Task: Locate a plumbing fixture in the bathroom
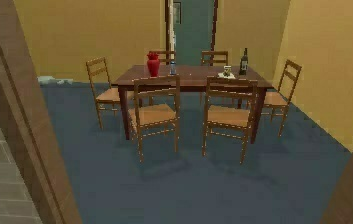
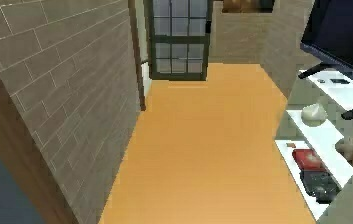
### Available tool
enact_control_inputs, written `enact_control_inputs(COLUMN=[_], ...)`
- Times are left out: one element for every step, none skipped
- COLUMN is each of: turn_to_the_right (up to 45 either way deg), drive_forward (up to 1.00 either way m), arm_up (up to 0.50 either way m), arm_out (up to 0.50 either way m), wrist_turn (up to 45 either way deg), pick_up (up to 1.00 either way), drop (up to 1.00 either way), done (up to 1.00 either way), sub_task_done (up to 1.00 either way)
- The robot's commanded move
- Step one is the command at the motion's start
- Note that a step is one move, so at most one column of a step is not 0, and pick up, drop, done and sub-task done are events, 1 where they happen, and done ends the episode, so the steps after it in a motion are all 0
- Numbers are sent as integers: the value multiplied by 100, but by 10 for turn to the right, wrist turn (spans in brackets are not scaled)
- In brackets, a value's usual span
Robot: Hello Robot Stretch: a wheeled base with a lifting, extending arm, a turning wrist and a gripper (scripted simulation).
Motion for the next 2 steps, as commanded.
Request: enact_control_inputs(turn_to_the_right=[0,-180], drive_forward=[75,0], arm_up=[0,0], arm_out=[0,0], wrist_turn=[0,0], pick_up=[0,0], drop=[0,0], done=[0,0], sub_task_done=[0,0])
